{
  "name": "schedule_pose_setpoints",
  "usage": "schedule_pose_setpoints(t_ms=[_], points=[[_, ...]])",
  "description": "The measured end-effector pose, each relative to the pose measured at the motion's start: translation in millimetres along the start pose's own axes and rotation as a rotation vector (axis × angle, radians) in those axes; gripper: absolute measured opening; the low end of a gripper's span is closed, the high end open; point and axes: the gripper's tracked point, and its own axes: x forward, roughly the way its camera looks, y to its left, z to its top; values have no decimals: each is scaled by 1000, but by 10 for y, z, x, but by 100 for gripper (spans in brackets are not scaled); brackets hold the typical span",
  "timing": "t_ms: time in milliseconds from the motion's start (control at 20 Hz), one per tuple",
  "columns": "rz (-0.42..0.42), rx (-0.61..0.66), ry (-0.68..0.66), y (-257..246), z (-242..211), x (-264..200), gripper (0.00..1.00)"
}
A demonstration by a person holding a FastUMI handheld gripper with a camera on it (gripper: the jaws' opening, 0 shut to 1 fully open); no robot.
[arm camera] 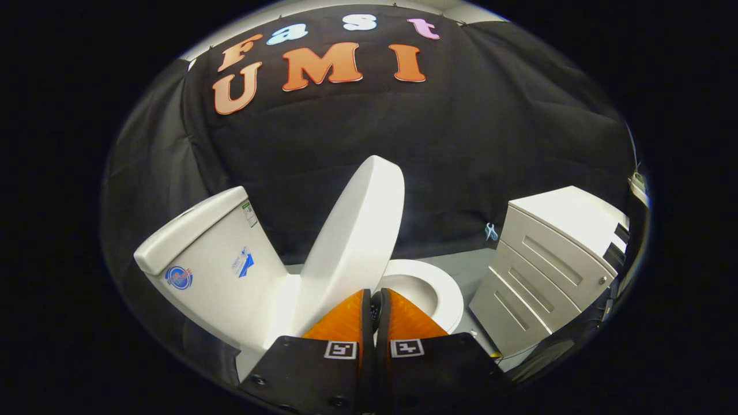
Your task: Open the toilet lid.
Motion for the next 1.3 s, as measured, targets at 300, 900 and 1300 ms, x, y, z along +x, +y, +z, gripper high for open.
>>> schedule_pose_setpoints(t_ms=[300,900,1300], points=[[7,-53,-37,255,147,-70,8],[44,-207,-136,930,351,-198,8],[27,-241,-182,1195,411,-226,7]])
